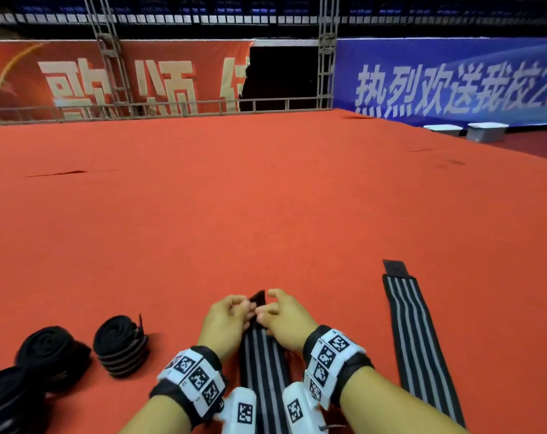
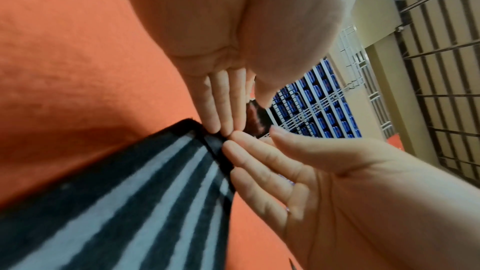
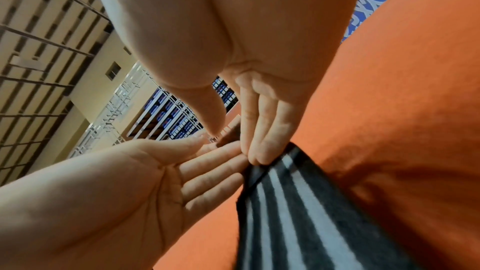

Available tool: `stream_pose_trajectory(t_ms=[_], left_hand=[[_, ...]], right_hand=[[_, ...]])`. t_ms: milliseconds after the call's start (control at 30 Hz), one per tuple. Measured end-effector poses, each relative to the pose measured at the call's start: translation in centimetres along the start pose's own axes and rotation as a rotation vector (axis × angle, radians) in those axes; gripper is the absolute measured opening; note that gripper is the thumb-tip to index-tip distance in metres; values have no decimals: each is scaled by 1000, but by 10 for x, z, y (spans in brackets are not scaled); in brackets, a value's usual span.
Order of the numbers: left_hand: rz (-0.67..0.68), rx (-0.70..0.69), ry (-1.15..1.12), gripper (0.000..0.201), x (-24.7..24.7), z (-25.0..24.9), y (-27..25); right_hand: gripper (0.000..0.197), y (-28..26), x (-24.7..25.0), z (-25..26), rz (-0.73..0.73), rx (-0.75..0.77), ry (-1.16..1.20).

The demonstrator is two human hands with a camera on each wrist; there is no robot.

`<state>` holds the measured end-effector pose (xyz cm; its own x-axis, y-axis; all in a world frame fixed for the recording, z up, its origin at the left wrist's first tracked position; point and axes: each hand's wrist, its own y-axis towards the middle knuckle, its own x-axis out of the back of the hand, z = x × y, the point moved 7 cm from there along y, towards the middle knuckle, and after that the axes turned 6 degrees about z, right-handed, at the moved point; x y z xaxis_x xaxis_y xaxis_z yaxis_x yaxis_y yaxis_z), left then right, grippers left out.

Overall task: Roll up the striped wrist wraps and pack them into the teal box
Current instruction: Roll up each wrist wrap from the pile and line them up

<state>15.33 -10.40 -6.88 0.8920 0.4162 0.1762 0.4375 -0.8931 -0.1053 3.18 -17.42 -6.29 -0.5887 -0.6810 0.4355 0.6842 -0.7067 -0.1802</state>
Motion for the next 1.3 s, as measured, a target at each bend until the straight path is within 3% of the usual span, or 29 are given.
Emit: stream_pose_trajectory(t_ms=[67, 133, 300, 433, 633, 733, 900, 1000, 1100, 1233, 1300], left_hand=[[29, 39, 101, 41, -1, 25, 12], [40, 80, 141, 58, 1, 54, 27], [50, 0, 213, 25, -17, 7, 9], [94, -126, 246, 19, -59, -31, -1], [323, -47, 241, 16, -169, -30, -25], [414, 44, 203, 8, -220, -21, -41], [418, 82, 240, 23, -267, -7, -47], [363, 83, 281, 19, -272, -8, -47], [367, 107, 170, 30, -273, -10, -51], [397, 79, 115, 42, -274, -22, -58], [435, 63, 57, 42, -278, -35, -63]], right_hand=[[67, 3, -11, -11, 96, -58, -23], [68, 4, -16, -18, 142, -88, -30], [45, -5, 1, -20, 66, -70, -12], [40, -32, 54, -27, -189, -85, -79], [22, -115, 143, -79, -520, -321, -145], [21, -148, 164, -112, -526, -414, -190], [19, -182, 178, -140, -494, -415, -90], [24, -187, 180, -151, -491, -418, -41], [25, -190, 185, -159, -508, -428, 10], [45, -196, 192, -160, -536, -428, 121], [35, -193, 196, -165, -553, -388, 210]])
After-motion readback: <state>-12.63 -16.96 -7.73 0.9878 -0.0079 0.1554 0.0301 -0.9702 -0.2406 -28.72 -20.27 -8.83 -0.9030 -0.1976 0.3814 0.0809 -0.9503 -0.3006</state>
